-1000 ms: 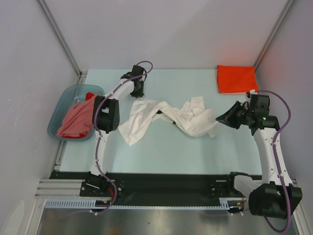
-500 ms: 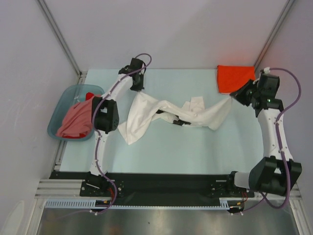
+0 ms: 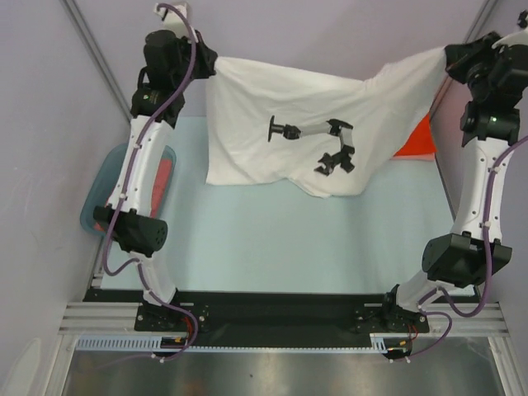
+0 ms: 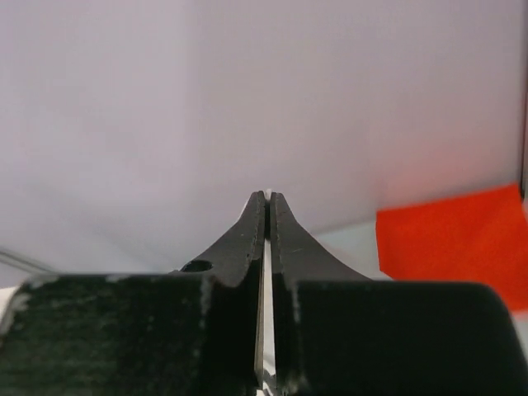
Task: Fold and stack the t-shirts
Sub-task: Fold the tshirt
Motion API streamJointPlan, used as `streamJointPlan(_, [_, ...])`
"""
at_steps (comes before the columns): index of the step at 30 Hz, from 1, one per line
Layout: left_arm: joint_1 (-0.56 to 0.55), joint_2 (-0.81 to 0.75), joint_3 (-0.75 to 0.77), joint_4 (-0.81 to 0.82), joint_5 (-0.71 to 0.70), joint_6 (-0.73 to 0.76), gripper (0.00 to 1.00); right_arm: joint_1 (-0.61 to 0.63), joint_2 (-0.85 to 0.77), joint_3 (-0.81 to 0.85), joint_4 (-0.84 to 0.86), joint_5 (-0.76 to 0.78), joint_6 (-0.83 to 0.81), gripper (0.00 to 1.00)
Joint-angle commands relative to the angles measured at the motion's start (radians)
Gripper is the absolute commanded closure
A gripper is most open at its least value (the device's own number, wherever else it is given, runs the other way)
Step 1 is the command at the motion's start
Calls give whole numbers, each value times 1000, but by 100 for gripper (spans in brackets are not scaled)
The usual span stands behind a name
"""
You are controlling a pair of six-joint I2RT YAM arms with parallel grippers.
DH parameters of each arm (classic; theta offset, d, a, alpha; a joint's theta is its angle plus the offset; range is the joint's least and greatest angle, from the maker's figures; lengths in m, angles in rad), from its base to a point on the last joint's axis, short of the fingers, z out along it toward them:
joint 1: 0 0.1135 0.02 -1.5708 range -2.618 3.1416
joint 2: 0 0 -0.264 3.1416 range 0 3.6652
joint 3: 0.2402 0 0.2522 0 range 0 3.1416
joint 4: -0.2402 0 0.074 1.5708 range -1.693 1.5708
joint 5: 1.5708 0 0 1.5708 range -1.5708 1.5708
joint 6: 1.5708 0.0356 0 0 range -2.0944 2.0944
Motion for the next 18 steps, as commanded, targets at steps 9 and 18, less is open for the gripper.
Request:
streamJointPlan(9, [11, -307, 22, 165, 7, 10, 100, -126, -113, 184, 301, -141, 114, 100])
streamJointPlan(18, [11, -411, -81, 348, -53, 47, 100, -106, -68, 193, 499, -156, 224, 100])
